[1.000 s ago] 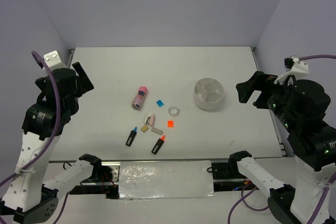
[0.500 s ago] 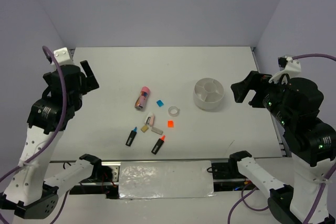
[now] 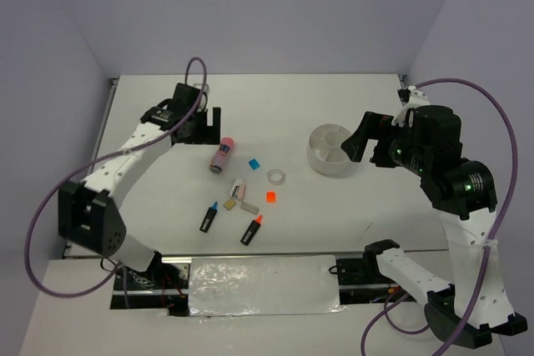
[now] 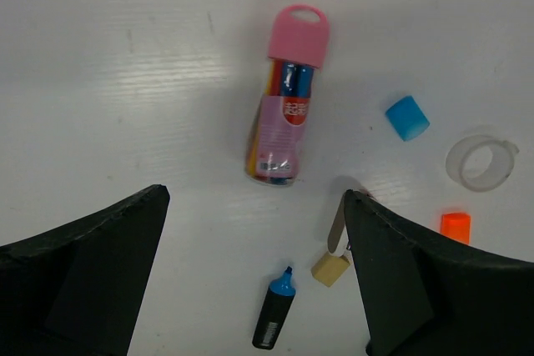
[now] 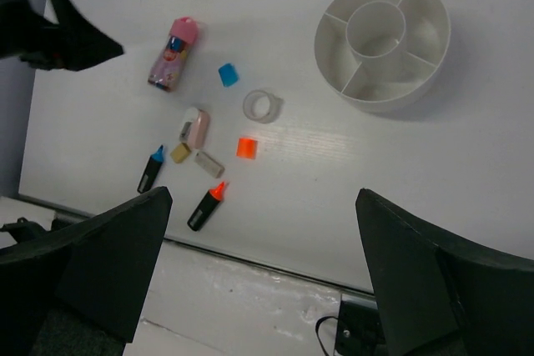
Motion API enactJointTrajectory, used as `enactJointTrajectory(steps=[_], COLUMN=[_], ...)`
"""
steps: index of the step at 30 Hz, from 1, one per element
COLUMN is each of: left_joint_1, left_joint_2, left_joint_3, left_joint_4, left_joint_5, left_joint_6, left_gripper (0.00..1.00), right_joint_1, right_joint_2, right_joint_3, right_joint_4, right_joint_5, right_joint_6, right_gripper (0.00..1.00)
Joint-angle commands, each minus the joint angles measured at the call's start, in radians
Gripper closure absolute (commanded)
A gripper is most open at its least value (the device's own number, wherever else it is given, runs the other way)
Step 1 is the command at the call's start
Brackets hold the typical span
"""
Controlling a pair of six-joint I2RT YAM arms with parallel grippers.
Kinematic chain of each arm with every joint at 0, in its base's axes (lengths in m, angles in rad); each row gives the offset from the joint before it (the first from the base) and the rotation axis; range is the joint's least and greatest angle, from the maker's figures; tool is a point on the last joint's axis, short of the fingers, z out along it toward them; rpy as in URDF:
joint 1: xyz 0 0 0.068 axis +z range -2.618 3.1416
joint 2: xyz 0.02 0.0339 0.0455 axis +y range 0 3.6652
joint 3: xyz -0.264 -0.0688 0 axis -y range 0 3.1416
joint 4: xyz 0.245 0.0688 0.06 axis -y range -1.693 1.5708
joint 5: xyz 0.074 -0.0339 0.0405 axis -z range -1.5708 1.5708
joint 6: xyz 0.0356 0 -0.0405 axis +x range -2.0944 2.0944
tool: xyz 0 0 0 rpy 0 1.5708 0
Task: Sort the stationery into containers
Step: Pick up the stationery from the center of the board.
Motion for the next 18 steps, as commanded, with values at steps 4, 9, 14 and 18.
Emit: enactJointTrajectory(steps=[4, 9, 14, 18], left_joint_1=[-0.015, -0.023, -0.024, -0.026], left_joint_2=[0.188, 0.294, 0.348, 0.391], left_joint_3=[0.027, 0.03, -0.019, -0.07], left_joint_4=[0.114, 0.105, 0.124, 0.179], left_joint_5=[0.2, 0.165, 0.085, 0.082], left_joint_6=[0.045, 0.045, 0.033, 0.018], left_gripper=[0.01, 0.02, 0.04, 0.06], right_joint_1=[-0.006, -0.006, -0.006, -0.005], right_joint_2=[-0.033, -0.057, -0.065, -0.057], right_joint_3=[-0.011, -0.032, -0.045, -0.043], right_joint_4=[0.06, 0.058, 0.057, 0.063], right_joint_5=[-0.077, -0.068, -0.061, -0.067], right_joint_6=[-0.011, -0.013, -0.014, -0.013], right_gripper=[0.0, 0.0, 0.0, 0.0])
